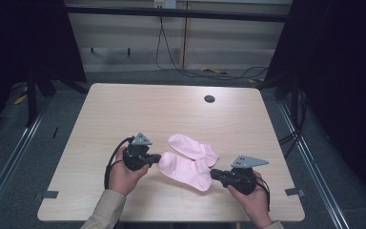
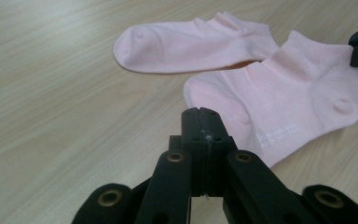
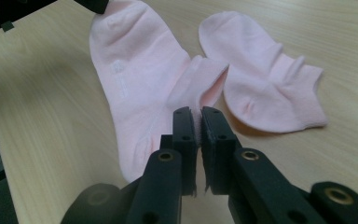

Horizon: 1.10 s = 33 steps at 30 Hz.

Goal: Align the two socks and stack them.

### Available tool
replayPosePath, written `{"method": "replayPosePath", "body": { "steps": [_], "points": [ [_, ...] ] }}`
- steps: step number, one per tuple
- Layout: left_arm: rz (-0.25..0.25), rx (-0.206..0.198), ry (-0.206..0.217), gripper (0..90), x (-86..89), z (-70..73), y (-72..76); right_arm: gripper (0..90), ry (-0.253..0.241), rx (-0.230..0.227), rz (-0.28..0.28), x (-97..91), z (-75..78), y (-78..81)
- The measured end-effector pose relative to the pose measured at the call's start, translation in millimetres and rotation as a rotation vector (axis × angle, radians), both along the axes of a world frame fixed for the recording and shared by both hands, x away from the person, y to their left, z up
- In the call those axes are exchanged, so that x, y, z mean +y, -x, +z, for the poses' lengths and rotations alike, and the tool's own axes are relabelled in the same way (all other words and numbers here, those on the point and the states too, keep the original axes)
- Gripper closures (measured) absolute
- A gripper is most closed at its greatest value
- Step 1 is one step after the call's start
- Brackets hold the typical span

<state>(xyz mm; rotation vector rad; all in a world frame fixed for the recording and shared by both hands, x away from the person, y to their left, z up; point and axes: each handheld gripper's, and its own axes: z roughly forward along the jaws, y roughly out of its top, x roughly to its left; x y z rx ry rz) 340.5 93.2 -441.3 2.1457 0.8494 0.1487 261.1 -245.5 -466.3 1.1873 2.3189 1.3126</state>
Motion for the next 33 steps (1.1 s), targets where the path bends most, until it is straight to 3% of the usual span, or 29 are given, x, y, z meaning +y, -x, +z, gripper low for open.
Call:
{"method": "replayPosePath", "body": {
  "steps": [8, 18, 33],
  "points": [
    [0.005, -0.027, 0.012, 90.0, -9.4, 7.1, -13.8, 84.9, -0.031, 0.003, -0.030, -8.4, 8.2, -13.5],
    [0.016, -0.027, 0.022, 90.0, -19.3, 10.6, -35.7, 84.8, -0.036, 0.015, -0.070, -17.9, 15.3, -35.2],
    [0.027, -0.020, 0.013, 89.9, -30.7, 5.5, -64.1, 84.8, -0.018, 0.034, -0.103, -19.9, 10.8, -58.7]
  ]
}}
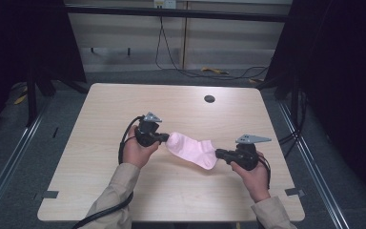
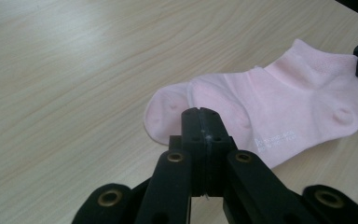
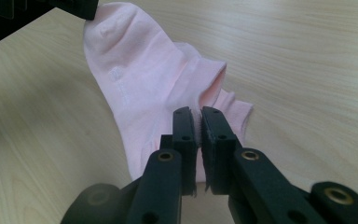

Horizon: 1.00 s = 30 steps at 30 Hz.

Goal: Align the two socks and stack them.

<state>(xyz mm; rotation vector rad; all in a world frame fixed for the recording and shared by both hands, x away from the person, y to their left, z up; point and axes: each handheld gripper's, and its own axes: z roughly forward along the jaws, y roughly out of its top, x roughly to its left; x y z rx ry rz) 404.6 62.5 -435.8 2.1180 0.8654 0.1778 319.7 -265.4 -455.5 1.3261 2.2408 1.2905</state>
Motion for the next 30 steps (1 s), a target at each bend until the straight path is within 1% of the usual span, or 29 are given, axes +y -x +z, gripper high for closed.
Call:
{"method": "replayPosePath", "body": {
  "steps": [3, 5, 7, 9, 11, 16, 19, 20, 23, 24, 25, 26, 28, 29, 30],
  "points": [
    [0.001, 0.010, -0.006, 89.9, -4.1, -3.0, -7.4, 84.8, 0.001, 0.007, -0.010, -3.4, -3.1, -4.4],
    [0.002, 0.007, 0.000, 89.9, -5.6, -4.2, -9.1, 84.8, -0.003, 0.008, -0.013, -5.5, -4.5, -6.3],
    [-0.002, 0.013, -0.013, 89.9, -7.6, -6.2, -14.1, 84.8, -0.009, 0.015, -0.013, -7.3, -5.7, -8.3],
    [0.005, 0.016, -0.005, 89.9, -8.4, -7.6, -15.2, 84.8, -0.010, 0.018, -0.018, -7.7, -6.2, -9.1],
    [0.009, 0.018, -0.008, 89.9, -8.7, -10.1, -18.9, 84.8, -0.008, 0.021, -0.018, -7.6, -8.5, -12.3],
    [0.007, 0.027, -0.006, 89.9, -10.0, -13.9, -23.5, 84.8, 0.002, 0.031, -0.020, -7.1, -13.0, -16.8],
    [0.006, 0.030, -0.019, 89.9, -10.9, -17.3, -26.4, 84.7, 0.003, 0.044, -0.025, -7.8, -17.8, -19.4],
    [0.009, 0.026, -0.015, 89.9, -11.2, -19.0, -27.1, 84.7, 0.003, 0.044, -0.025, -7.8, -17.8, -19.4],
    [0.006, 0.035, -0.016, 89.9, -13.8, -22.7, -28.5, 84.7, 0.008, 0.053, -0.029, -8.0, -20.5, -20.5],
    [0.001, 0.028, -0.019, 89.9, -14.7, -24.1, -29.2, 84.7, 0.012, 0.049, -0.026, -8.8, -21.7, -21.1],
    [0.002, 0.032, -0.017, 89.9, -16.3, -24.8, -29.6, 84.6, 0.015, 0.056, -0.033, -9.9, -23.3, -21.8],
    [-0.004, 0.032, -0.020, 89.8, -17.1, -26.0, -30.6, 84.6, 0.016, 0.060, -0.033, -10.5, -24.4, -22.2],
    [-0.001, 0.031, -0.028, 89.8, -18.6, -28.4, -31.9, 84.6, 0.019, 0.062, -0.035, -10.9, -25.5, -22.5],
    [-0.003, 0.036, -0.032, 89.8, -19.3, -29.7, -32.6, 84.6, 0.018, 0.066, -0.037, -11.4, -27.5, -22.6],
    [0.004, 0.031, -0.037, 89.8, -20.3, -31.0, -32.7, 84.6, 0.019, 0.069, -0.034, -11.4, -28.3, -22.4]
  ]
}}
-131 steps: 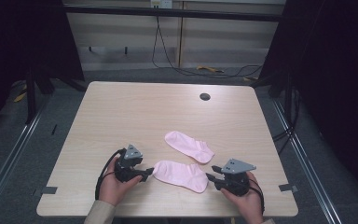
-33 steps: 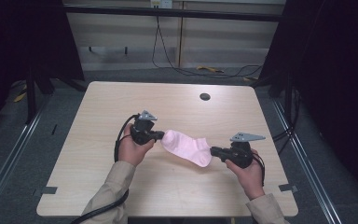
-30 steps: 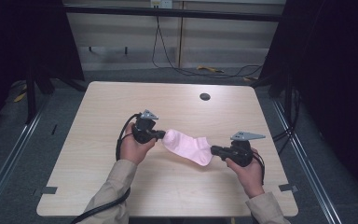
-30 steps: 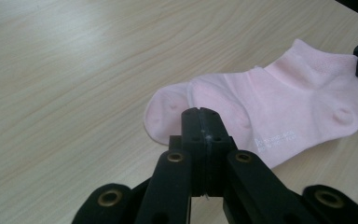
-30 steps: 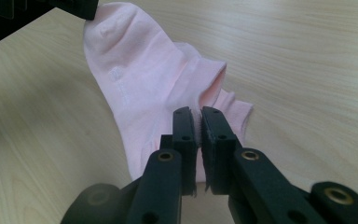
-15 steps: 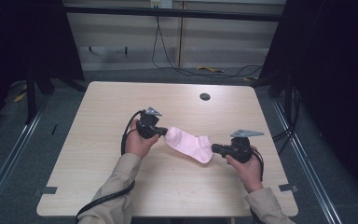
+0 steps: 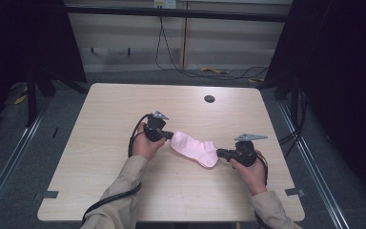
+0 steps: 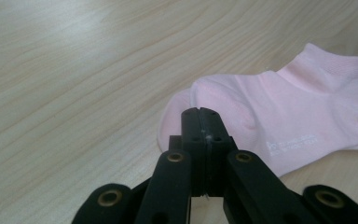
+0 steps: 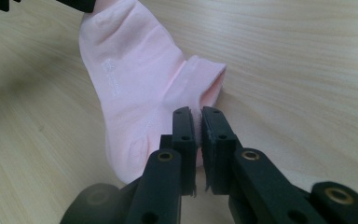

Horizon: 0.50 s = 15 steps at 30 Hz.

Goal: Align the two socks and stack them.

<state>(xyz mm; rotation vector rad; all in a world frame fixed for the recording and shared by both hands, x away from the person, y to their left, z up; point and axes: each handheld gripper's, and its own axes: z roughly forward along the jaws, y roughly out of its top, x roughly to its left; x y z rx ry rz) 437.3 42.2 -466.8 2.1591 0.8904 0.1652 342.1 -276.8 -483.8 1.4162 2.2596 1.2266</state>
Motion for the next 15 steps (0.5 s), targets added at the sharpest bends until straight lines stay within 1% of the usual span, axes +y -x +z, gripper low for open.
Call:
{"method": "replayPosePath", "body": {
  "steps": [1, 3, 4, 5, 6, 7, 9, 12, 13, 15],
  "points": [
    [-0.005, 0.003, -0.013, 89.8, -0.4, -0.5, -0.4, 84.6, 0.000, 0.000, 0.000, 0.0, 0.0, 0.0],
    [-0.001, -0.012, -0.019, 89.8, -2.9, -3.7, -0.8, 84.5, 0.007, 0.002, 0.004, 0.9, -2.6, 0.4],
    [-0.001, -0.012, -0.019, 89.8, -2.9, -3.7, -0.8, 84.5, 0.007, 0.002, 0.004, 0.9, -2.6, 0.4],
    [-0.004, -0.012, -0.030, 89.7, -3.5, -4.7, -1.0, 84.3, 0.010, 0.003, 0.004, 2.3, -3.6, 1.0],
    [-0.003, -0.011, -0.032, 89.7, -4.4, -6.1, -1.0, 84.3, 0.012, 0.004, 0.005, 2.8, -4.1, 1.2],
    [-0.003, -0.017, -0.047, 89.7, -5.5, -9.5, -1.7, 84.3, 0.016, 0.005, 0.006, 3.3, -4.6, 1.2],
    [0.001, -0.017, -0.047, 89.7, -6.3, -11.6, -1.9, 84.3, 0.019, 0.005, 0.008, 3.8, -5.0, 1.1],
    [-0.005, -0.013, -0.062, 89.7, -6.9, -15.8, -1.9, 84.3, 0.029, 0.007, 0.008, 5.6, -6.4, 1.1],
    [-0.007, -0.015, -0.063, 89.6, -7.0, -16.8, -1.7, 84.2, 0.041, 0.005, 0.012, 6.5, -7.5, 1.0],
    [-0.009, -0.015, -0.065, 89.6, -8.0, -19.0, -0.8, 84.2, 0.045, 0.006, 0.010, 7.0, -7.9, 1.4]
  ]
}}
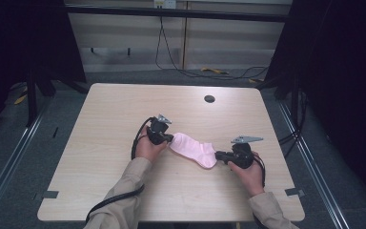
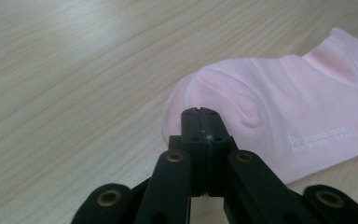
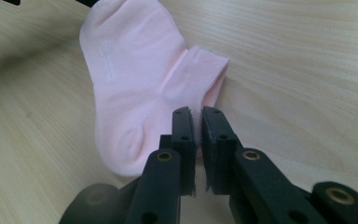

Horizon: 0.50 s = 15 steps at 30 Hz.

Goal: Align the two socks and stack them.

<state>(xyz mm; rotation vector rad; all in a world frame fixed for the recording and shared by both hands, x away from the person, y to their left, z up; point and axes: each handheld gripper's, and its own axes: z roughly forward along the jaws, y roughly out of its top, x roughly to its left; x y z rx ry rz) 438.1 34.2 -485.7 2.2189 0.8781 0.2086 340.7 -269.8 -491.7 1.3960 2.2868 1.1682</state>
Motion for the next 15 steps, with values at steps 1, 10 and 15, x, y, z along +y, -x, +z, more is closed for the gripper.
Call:
{"method": "replayPosePath", "body": {
  "steps": [1, 10, 15],
  "points": [
    [-0.003, 0.006, -0.007, 89.6, 0.3, -0.3, 0.7, 84.2, 0.004, -0.001, 0.006, -0.1, -0.6, 0.0],
    [-0.008, 0.010, -0.012, 89.7, 4.3, -2.4, 13.2, 84.1, 0.036, -0.009, 0.001, 0.1, -3.3, 4.1],
    [-0.001, -0.062, 0.007, 89.7, 3.2, 18.0, 5.5, 83.9, 0.049, -0.014, -0.006, 0.6, -2.1, 5.8]
  ]
}}
